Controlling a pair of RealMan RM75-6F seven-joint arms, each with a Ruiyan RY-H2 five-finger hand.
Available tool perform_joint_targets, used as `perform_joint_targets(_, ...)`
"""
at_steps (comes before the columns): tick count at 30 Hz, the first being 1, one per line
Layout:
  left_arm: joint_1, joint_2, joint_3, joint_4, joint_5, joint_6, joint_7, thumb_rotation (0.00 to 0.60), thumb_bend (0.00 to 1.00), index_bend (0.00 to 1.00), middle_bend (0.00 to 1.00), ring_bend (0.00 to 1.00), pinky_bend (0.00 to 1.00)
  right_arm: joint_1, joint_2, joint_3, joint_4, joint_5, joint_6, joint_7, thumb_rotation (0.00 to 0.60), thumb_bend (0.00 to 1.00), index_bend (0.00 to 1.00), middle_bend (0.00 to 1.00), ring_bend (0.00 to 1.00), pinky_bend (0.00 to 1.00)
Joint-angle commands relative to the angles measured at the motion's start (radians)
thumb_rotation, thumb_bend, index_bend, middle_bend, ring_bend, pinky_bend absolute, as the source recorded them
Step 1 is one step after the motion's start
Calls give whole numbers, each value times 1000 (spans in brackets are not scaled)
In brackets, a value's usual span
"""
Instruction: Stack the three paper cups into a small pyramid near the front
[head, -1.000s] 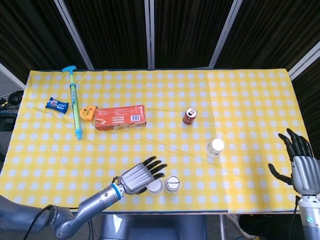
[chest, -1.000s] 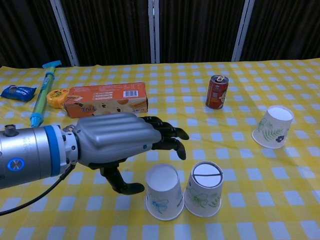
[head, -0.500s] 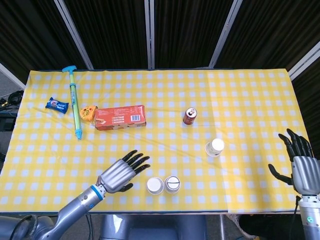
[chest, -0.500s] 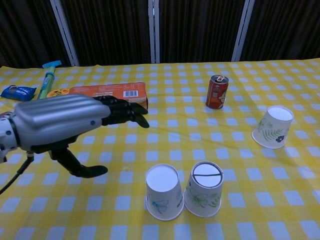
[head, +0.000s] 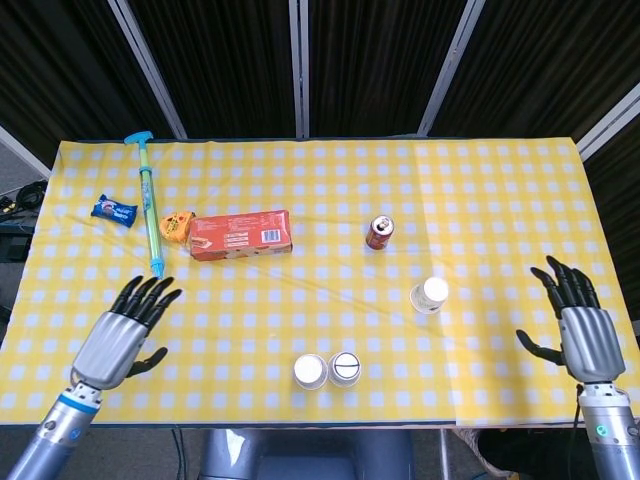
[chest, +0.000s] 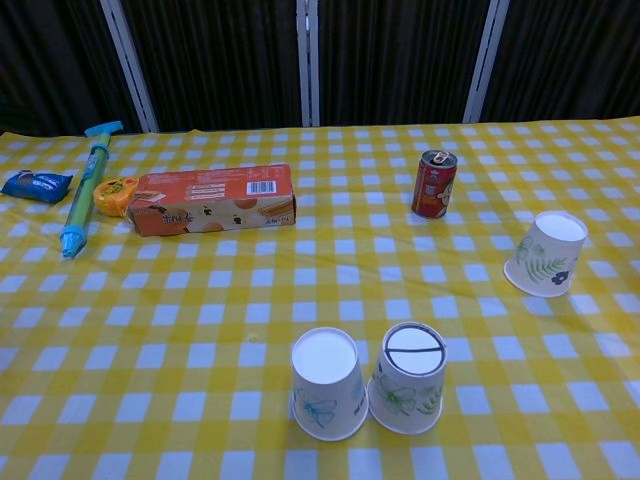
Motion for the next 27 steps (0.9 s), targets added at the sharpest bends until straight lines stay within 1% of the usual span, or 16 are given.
perform_joint_targets(1,52,36,8,24,31,56,-56,600,256,75,0,0,0,54,17,8,-59,-5,-71,-66,600,117,198,0,0,0)
perform_joint_targets(2,59,40,7,27,35,63,-67,600,256,75,0,0,0,67,19,9,-71,-6,-89,-81,600,117,199,0,0,0)
perform_joint_targets(4,82,47,2,35,36,82,-115,600,255,75,0,0,0,114,22,13,-111,2,-161,-142,600,117,205,0,0,0)
perform_joint_targets(5,89,52,-2,47,41,84,-135,600,255,75,0,0,0,145,21,20,-136,29,-212,-182,600,117,209,0,0,0)
perform_joint_targets(8,100,62,-19,61,41,81,-168,600,255,75,0,0,0,206,14,37,-187,109,-303,-262,600,117,219,0,0,0)
perform_joint_targets(13,110,71,-36,73,45,68,-197,600,256,75,0,0,0,282,-17,61,-218,211,-386,-349,600,118,245,0,0,0)
perform_joint_targets(20,122,80,-57,79,55,46,-219,600,256,75,0,0,0,401,-68,91,-191,427,-484,-464,600,120,245,0,0,0)
perform_joint_targets(22,126,81,-63,79,60,37,-220,600,255,75,0,0,0,431,-77,93,-176,489,-505,-481,600,120,245,0,0,0)
perform_joint_targets(27,133,81,-77,82,64,24,-221,600,255,75,0,0,0,483,-110,85,-106,591,-522,-518,600,119,256,0,0,0)
